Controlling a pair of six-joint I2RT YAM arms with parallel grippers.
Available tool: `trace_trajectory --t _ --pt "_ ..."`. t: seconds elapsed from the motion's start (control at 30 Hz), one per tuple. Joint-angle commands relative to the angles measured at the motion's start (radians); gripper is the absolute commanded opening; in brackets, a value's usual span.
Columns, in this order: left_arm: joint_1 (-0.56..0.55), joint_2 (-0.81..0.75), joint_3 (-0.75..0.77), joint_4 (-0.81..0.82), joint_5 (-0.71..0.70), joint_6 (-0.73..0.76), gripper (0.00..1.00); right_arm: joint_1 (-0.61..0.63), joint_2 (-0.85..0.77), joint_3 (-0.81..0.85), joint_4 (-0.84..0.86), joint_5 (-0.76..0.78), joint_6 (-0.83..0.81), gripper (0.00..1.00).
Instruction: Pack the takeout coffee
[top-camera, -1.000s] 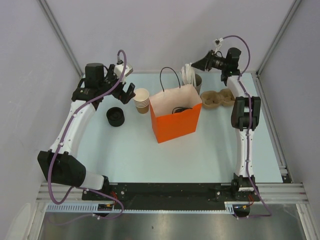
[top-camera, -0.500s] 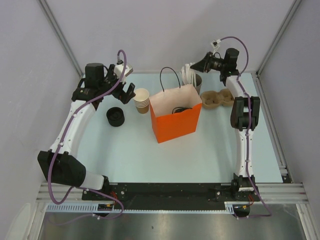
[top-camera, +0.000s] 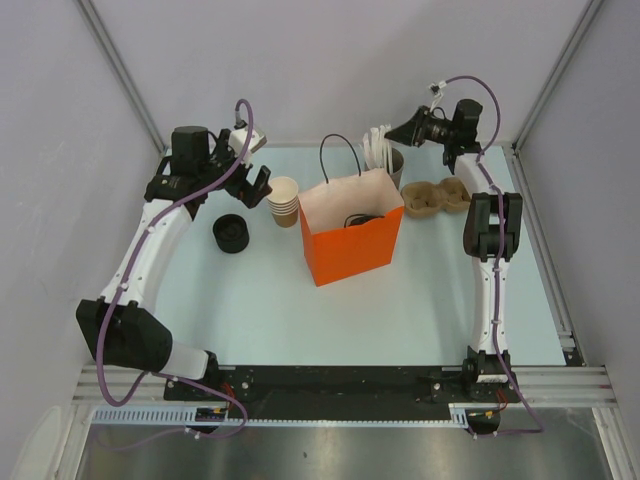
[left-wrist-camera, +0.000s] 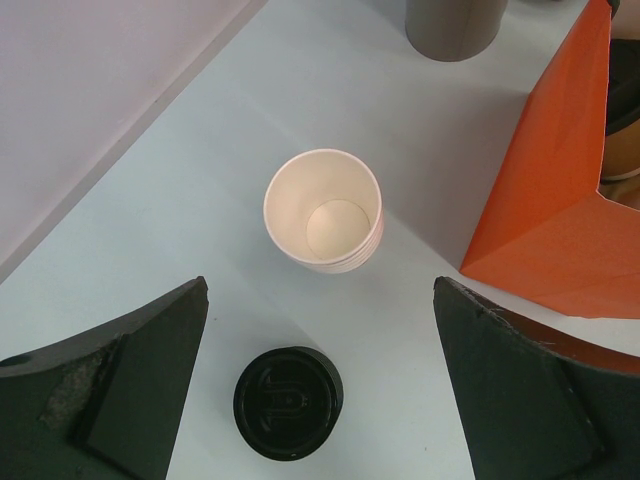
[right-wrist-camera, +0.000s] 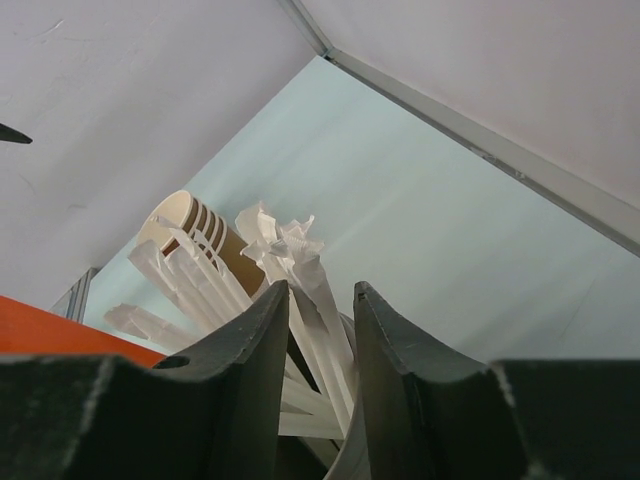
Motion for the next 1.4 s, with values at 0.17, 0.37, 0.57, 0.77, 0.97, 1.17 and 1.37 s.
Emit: trace_trajectory --t 0.17,0.37,0.57,0.77,0.97,1.17,1.37 --pt "0.011 -0.016 -0.009 0.041 0.035 -0.020 0.99 -0.025 -0.040 -0.003 0.049 -0.024 0.019 0.30" --pt "0.011 -0.014 -0.009 0.043 0.043 -0.023 0.99 -0.044 -0.078 -0.044 0.069 -0.021 0.023 0.26" --pt "0.011 -0.014 -0.011 0.046 0.052 -0.028 1.00 -0.047 -0.103 -0.072 0.082 -0.025 0.027 0.21" --pt "0.011 -0.016 -0.022 0.054 0.055 -0.032 1.00 -0.047 -0.120 -0.087 0.100 -0.030 0.045 0.19" --pt "0.011 -0.013 -0.022 0.060 0.066 -0.038 0.99 -0.045 -0.150 -0.113 0.126 -0.036 0.062 0.12" --pt "0.011 -0.008 -0.020 0.064 0.072 -0.047 0.99 -0.044 -0.200 -0.156 0.129 -0.038 0.062 0.09" --pt "0.011 -0.019 -0.025 0.070 0.083 -0.052 0.99 -0.044 -0.276 -0.207 0.109 -0.042 0.044 0.09"
